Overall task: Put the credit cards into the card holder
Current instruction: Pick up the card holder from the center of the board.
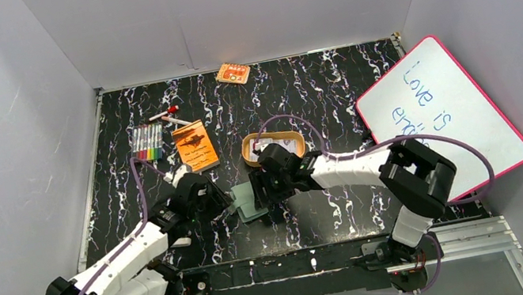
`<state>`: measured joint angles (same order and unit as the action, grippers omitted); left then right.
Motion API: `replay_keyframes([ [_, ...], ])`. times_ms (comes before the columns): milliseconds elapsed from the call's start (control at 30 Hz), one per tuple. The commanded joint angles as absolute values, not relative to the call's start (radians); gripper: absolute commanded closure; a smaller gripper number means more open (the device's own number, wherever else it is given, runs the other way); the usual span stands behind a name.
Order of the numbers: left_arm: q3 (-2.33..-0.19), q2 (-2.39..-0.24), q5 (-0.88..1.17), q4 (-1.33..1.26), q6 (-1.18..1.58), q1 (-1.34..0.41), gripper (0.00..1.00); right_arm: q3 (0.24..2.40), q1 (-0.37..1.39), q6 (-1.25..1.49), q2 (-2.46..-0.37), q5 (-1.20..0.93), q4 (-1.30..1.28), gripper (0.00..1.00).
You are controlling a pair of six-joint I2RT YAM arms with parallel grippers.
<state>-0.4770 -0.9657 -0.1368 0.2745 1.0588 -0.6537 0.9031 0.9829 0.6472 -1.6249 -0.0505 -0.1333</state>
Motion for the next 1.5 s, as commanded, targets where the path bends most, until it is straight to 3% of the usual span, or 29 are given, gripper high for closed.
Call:
replay_keyframes([
  [0,-0.446,-0.959,-0.083,0.199,1.077,-0.632,0.48,0.98,0.985,0.617,-1.661,-0.015,-0.14,0.31],
  [533,-0.406,-0.956,-0.039,0.166,1.063,-0.609,0.4,1.105,1.069,0.6,-1.84,0.163,-0.3,0.28],
  [733,-0.445,-0.923,-0.02,0.157,1.043,-0.609,0.43,1.096,1.076,0.617,-1.843,0.175,-0.292,0.29],
  [1033,-0.439,-1.073,0.173,-0.085,1.085,-0.609,0.68,1.087,1.077,0.629,-1.841,0.172,-0.283,0.29],
  [1300,-0.42,-1.15,0.182,-0.119,1.093,-0.609,0.94,1.089,1.075,0.635,-1.828,0.164,-0.272,0.29],
  [1467,-0.397,-1.162,0.115,-0.055,1.095,-0.609,1.0,1.082,1.076,0.645,-1.791,0.142,-0.264,0.29],
])
